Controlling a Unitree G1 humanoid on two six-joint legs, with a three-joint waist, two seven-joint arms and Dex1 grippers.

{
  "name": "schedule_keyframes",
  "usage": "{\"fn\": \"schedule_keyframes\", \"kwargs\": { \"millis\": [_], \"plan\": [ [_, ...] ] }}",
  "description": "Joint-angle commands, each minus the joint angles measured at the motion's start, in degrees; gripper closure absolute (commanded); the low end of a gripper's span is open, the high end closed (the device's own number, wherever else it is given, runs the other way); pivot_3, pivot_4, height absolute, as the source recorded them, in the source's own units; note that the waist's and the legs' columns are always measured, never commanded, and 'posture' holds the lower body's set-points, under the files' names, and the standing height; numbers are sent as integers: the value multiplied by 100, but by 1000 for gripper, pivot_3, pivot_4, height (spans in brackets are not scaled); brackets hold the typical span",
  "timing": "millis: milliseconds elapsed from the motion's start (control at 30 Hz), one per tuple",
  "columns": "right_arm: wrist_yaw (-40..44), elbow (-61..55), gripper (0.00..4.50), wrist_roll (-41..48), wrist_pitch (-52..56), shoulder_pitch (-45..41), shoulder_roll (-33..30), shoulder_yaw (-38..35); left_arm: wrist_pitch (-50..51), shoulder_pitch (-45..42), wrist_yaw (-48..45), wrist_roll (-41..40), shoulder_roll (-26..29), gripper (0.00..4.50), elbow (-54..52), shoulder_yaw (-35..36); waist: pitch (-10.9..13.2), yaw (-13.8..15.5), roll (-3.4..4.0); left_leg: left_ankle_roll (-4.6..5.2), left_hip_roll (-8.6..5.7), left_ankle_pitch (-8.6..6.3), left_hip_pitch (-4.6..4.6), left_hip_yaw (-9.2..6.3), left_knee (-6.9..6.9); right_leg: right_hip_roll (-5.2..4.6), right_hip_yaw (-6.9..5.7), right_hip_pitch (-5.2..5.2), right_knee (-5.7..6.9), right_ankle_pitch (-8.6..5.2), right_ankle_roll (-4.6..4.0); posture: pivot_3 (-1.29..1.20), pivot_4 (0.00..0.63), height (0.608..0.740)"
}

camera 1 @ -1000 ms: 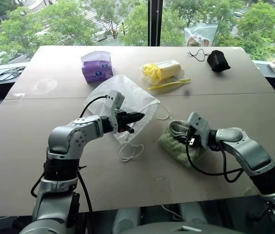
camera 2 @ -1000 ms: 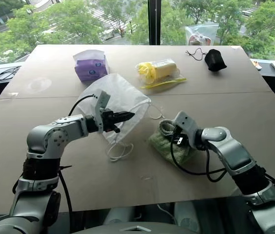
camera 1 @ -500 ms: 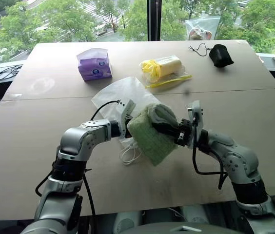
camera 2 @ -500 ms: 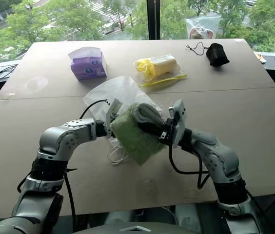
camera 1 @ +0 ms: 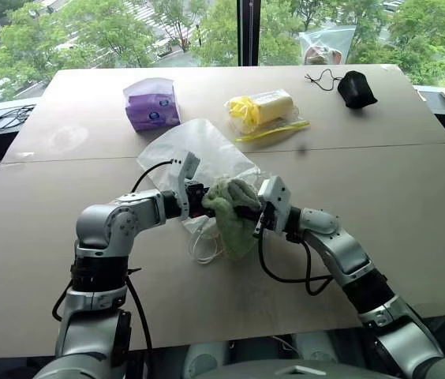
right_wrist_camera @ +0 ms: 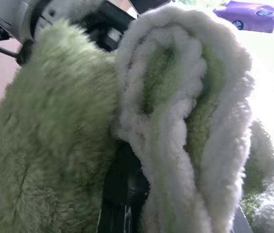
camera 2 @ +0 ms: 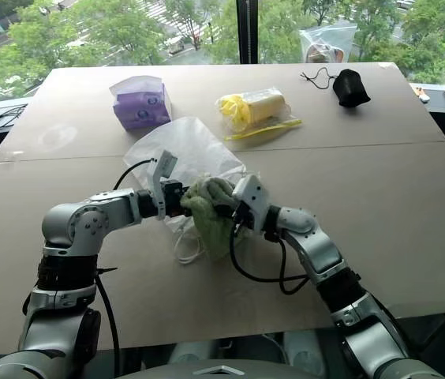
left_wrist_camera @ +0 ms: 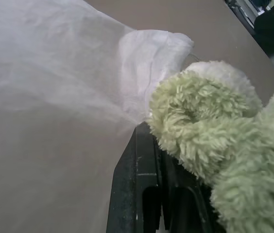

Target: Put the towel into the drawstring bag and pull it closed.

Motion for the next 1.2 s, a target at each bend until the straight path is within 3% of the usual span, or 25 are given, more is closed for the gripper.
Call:
{"fn": "schedule_keyframes", "kwargs": {
  "millis": [33, 100, 167, 367, 567, 700, 733, 933, 1200],
  "plan": [
    [39, 247, 4471, 659, 372, 136, 388, -544, 322, -472, -28, -690, -74, 4500, -40, 480, 4, 23, -5, -1, 0, 0, -8, -12, 15, -1, -12, 2, 3, 0, 0, 0, 150, 740],
    [41, 75, 4471, 1492, 834, 188, 664, -1163, 391, -386, -102, -671, 76, 4500, -44, 393, 3, -28, -3, -1, 0, 0, 1, -10, 17, -5, -3, 12, 4, 0, 0, 0, 150, 740],
    [25, -57, 4471, 1643, 1005, 226, 650, -1406, 454, -308, -87, -713, 151, 4500, -43, 380, 5, -46, 0, -1, 0, 0, 7, -5, 16, -6, 7, 12, 8, 1, 1, 0, 150, 740],
    [-107, 33, 4471, 191, 588, 202, 211, -495, 746, -194, 39, -892, 143, 4500, -73, 387, 5, -35, 0, -2, 0, 0, 6, -8, 16, -6, 1, 9, 13, 0, -1, 0, 150, 740],
    [-1265, 575, 4471, -1233, 540, -403, 364, -12, 1103, -288, 213, -1070, 114, 4500, 77, 493, 5, -77, -1, -15, 1, 8, 41, 9, 15, -7, 31, 9, 58, -2, -3, 0, 150, 740],
    [-1494, 693, 4471, -1643, 522, -609, 474, 153, 1267, -142, 202, -1010, 273, 4500, -58, 226, 5, -75, -2, -13, 1, 8, 67, 17, 14, -7, 46, 13, 86, -4, -8, 0, 150, 740],
    [-1477, 674, 4471, -1581, 567, -595, 537, 109, 1309, -127, 213, -1020, 282, 4500, -66, 212, 5, -74, -2, -10, 2, 7, 79, 19, 14, -6, 51, 22, 90, -8, -16, 0, 150, 740],
    [-1007, -232, 4471, 1138, 2576, -401, 1694, -1537, 1529, 96, 183, -1034, 510, 4500, -217, 104, 8, -76, -1, -14, 16, 9, 86, 17, 11, -5, 52, 22, 99, -1, -20, 0, 150, 740],
    [-1170, -286, 4471, 2381, 3495, -630, 2057, -2397, 1599, -36, 119, -1122, 828, 4500, -83, 237, 9, -53, 1, -16, 9, 8, 79, 19, -47, -24, 49, 4, 68, -3, -29, 0, 150, 740]
  ]
}}
